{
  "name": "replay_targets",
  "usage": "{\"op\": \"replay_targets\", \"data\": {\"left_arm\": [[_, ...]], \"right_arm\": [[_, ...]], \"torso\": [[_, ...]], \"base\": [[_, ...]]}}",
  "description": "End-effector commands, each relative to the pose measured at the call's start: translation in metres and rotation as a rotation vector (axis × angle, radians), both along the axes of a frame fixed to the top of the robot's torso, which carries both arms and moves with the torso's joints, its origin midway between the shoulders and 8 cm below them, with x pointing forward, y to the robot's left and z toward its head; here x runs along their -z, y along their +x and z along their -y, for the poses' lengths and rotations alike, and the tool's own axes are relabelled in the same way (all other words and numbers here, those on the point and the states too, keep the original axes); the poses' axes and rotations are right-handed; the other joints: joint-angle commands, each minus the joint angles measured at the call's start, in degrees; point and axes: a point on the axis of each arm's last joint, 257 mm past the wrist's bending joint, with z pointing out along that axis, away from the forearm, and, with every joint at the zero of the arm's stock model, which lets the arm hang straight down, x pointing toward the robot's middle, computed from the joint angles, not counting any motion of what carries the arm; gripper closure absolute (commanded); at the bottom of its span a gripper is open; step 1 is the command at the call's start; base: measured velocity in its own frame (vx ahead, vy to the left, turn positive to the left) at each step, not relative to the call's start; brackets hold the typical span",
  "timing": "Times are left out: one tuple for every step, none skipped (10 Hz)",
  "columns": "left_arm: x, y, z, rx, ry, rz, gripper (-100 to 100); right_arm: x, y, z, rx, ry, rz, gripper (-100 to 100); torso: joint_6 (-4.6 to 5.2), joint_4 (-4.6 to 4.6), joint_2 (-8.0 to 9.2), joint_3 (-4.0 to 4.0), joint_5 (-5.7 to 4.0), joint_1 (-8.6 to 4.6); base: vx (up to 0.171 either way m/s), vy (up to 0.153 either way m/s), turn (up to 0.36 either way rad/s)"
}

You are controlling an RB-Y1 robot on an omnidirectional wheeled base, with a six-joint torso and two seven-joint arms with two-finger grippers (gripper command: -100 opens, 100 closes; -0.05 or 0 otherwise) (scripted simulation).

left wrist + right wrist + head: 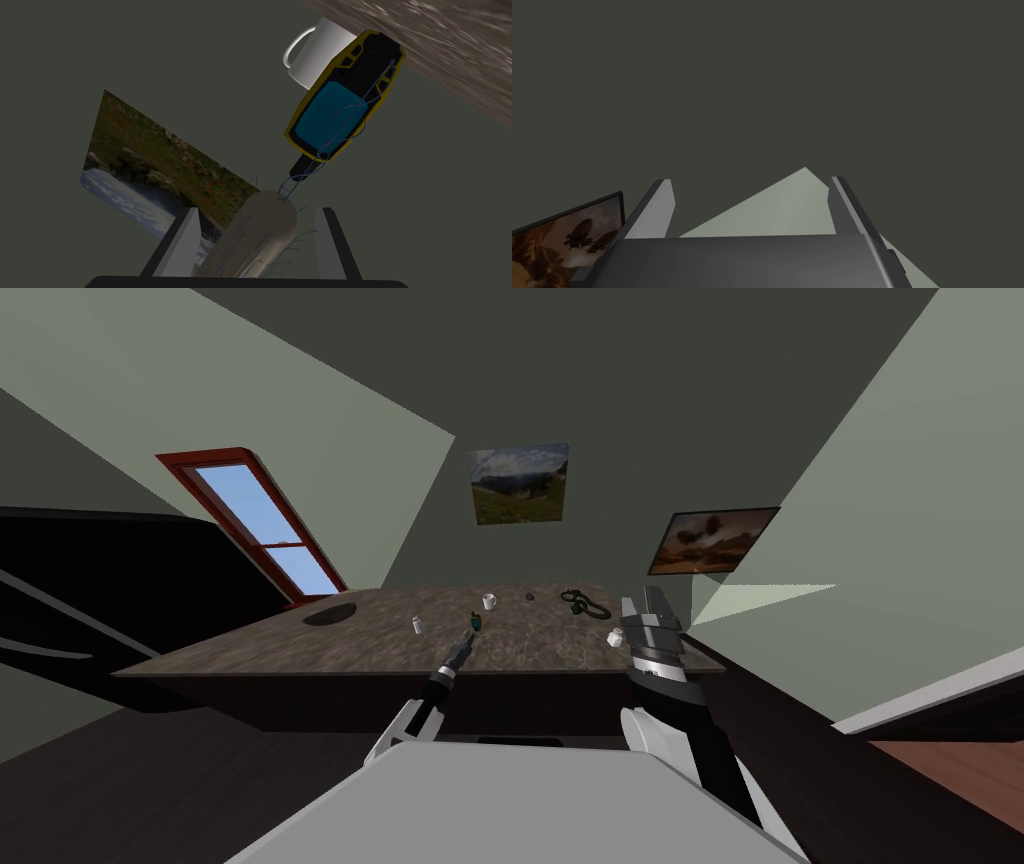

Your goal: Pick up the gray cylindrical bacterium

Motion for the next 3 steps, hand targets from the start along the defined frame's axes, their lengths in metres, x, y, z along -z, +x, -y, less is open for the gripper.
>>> {"op": "replay_targets", "data": {"left_arm": [[-0.0117,-0.0024,0.0011,0.002,-0.002,0.022,100],[-0.0047,-0.0034,0.0005,-0.001,-0.002,0.008,100],[-0.0059,-0.0034,0.0006,-0.001,-0.003,0.011,0]], "right_arm": [[0.0000,0.0000,0.0000,0.000,0.000,0.000,0],[0.0000,0.0000,0.0000,0.000,0.000,0.000,0],[0.0000,0.0000,0.0000,0.000,0.000,0.000,0]], "torso": [[0.00,0.00,0.00,0.00,0.00,0.00],[0.02,0.03,0.03,0.03,-0.01,-0.03],[0.04,0.03,0.08,0.05,-0.02,-0.06]], "base": [[0.031,0.010,0.008],[0.009,0.003,0.002],[0.000,0.000,0.000]]}}
